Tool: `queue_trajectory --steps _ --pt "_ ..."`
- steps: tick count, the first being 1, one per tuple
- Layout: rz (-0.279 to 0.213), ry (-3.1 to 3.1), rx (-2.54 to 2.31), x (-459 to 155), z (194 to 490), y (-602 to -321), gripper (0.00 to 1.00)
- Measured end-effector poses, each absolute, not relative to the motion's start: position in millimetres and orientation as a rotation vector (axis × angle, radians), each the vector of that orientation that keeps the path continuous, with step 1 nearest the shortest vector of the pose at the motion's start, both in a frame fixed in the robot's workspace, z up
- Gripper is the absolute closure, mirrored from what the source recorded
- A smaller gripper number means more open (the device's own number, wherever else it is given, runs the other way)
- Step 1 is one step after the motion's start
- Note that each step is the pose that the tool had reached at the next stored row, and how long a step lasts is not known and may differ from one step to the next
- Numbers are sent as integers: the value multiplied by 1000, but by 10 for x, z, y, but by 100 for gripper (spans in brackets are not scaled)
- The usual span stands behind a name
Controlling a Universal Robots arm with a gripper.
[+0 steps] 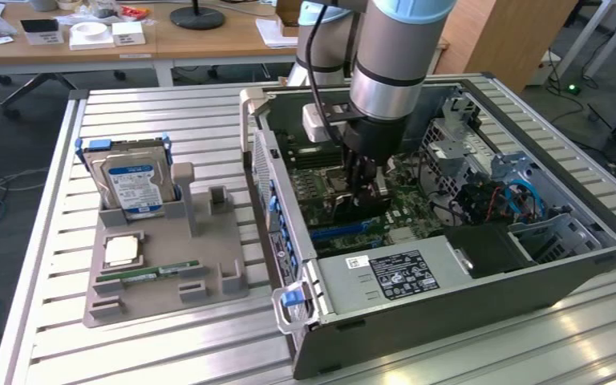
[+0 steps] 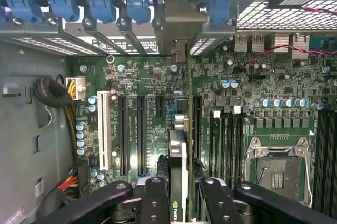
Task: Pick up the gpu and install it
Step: 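Insert the gpu into the slot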
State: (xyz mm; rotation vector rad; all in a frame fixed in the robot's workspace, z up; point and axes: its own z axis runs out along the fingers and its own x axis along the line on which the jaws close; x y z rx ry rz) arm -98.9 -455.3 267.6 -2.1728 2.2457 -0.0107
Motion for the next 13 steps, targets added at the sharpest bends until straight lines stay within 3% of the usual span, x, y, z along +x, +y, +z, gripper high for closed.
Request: queue_trajectory --steps 13 --pt "-11 2246 -2173 -996 2638 -4553 73"
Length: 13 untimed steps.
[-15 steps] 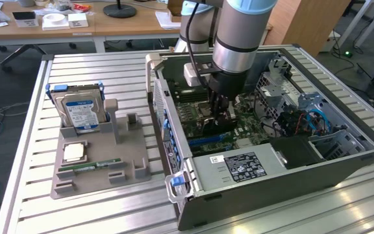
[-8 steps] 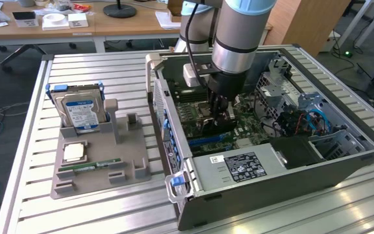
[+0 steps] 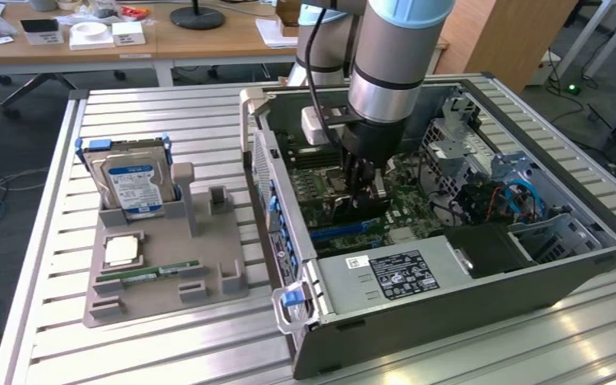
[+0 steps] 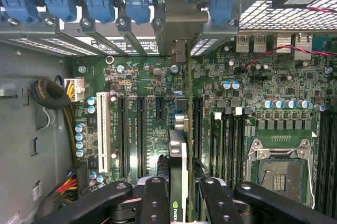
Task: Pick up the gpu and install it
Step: 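Insert the gpu into the slot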
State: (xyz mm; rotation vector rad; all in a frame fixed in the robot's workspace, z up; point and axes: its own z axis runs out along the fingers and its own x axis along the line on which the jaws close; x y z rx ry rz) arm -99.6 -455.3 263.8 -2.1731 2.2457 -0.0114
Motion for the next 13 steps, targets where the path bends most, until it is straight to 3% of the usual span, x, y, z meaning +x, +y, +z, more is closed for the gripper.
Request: queue_trajectory --steps 13 --pt "-11 2246 -2173 -997 2571 -4554 73"
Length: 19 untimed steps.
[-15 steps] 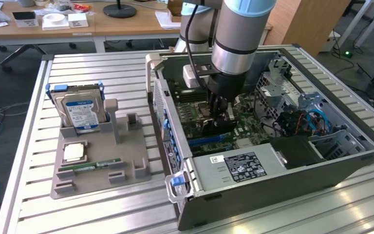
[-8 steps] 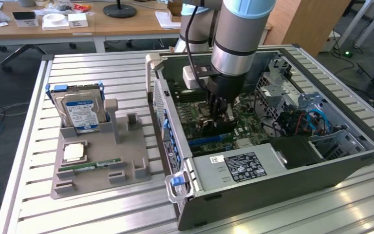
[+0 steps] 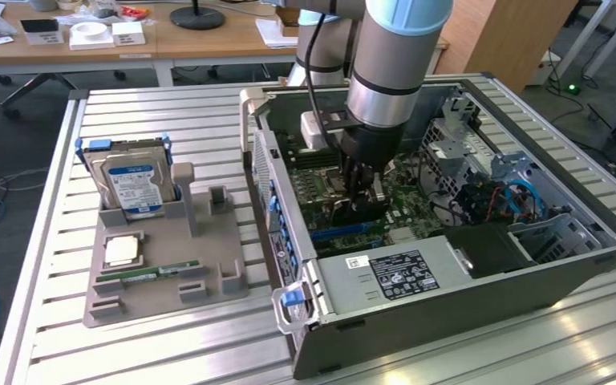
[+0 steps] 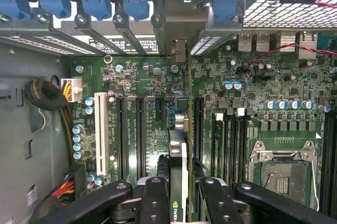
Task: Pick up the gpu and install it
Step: 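Insert the gpu into the slot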
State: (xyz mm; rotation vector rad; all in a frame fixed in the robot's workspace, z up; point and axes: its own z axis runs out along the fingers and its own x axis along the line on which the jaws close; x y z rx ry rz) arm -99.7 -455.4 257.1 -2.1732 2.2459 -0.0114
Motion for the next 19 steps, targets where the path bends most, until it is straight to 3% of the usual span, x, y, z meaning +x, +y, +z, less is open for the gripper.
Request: queue_trajectory --steps 19 --pt "-11 2246 -2173 -997 2539 -4554 73"
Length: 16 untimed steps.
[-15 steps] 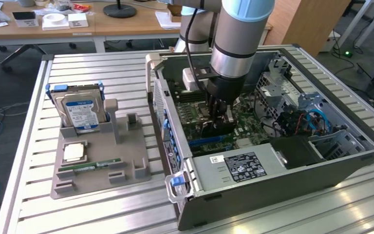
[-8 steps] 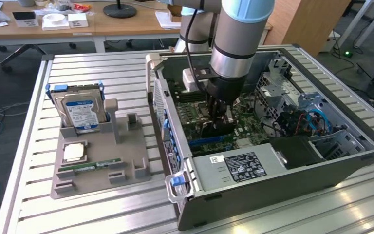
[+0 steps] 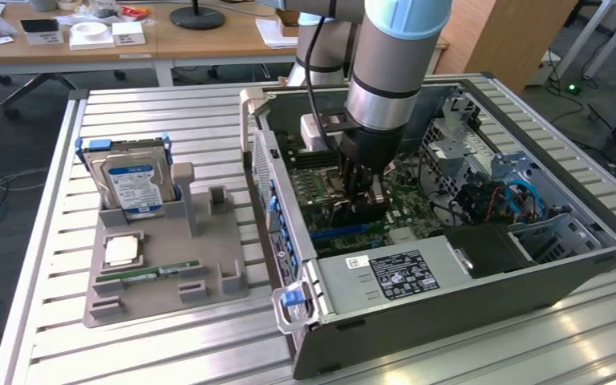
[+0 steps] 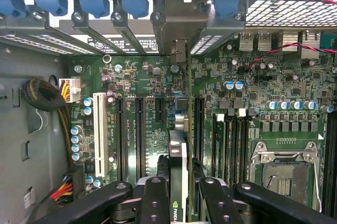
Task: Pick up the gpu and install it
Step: 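Insert the gpu into the slot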
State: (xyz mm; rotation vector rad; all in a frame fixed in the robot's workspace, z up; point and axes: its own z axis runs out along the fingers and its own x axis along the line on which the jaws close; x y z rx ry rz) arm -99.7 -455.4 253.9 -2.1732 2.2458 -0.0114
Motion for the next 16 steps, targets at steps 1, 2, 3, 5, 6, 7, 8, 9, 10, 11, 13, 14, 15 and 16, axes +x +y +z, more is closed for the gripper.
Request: queue_trajectory --steps 1,2,3,5,6,7,8,9,10,11,13,14,15,16 --pt "-11 2246 -2173 -997 2539 -4554 73" --pt "-11 2246 -2173 -997 2538 -4554 73" --pt "-11 2246 -2173 -997 2536 -4553 73" --pt "-11 2246 -2173 -997 2530 -4553 73" --pt "-11 2246 -2173 -997 2528 -4554 73" --pt "-12 2246 -2173 -998 2526 -4554 73" --pt "-12 2246 -2173 -998 2526 -4554 73" --pt "-12 2246 -2173 -998 2526 -4554 73" --pt "-12 2246 -2173 -998 2525 -4554 73" --pt "-11 2246 -2173 -999 2525 -4556 73" --pt "-11 2245 -2173 -998 2525 -4559 73" --pt "-11 2245 -2173 -998 2525 -4562 73" --pt "-10 2245 -2173 -998 2525 -4566 73" --pt "-10 2245 -2173 -998 2526 -4569 73"
